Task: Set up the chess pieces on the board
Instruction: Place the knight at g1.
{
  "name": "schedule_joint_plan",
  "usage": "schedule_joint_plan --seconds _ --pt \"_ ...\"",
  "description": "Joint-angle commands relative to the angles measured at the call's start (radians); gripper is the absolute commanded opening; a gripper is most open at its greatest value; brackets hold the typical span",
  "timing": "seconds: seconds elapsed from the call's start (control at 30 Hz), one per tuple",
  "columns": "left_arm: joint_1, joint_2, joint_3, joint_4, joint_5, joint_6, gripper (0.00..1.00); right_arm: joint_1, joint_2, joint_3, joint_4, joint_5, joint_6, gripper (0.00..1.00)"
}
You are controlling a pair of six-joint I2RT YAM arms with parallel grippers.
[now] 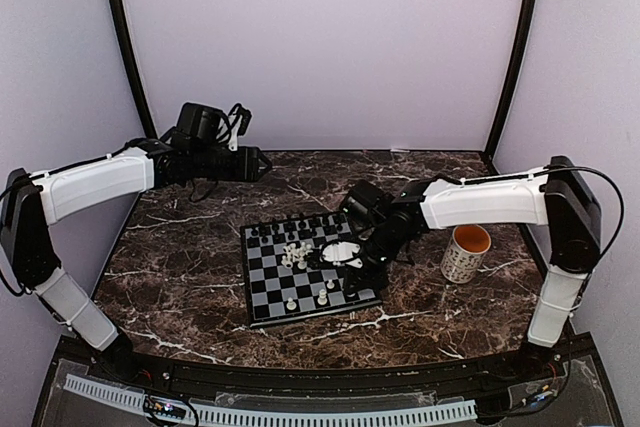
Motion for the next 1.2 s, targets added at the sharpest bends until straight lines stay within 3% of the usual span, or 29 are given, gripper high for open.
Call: schedule_joint_plan --seconds 0.0,0.53,1.17 --pt "0.008 -0.009 0.027 -0.011 0.001 0.006 0.54 0.012 0.033 -0.001 0.044 0.027 -0.015 0.03" --pt "0.008 -0.006 0.027 -0.01 0.003 0.007 0.54 0.017 0.077 -0.013 0.062 0.05 -0.009 0.08" --pt "0.01 -0.005 0.028 -0.011 0.013 0.004 0.54 0.032 0.042 0.038 -0.008 0.058 0.0 0.26"
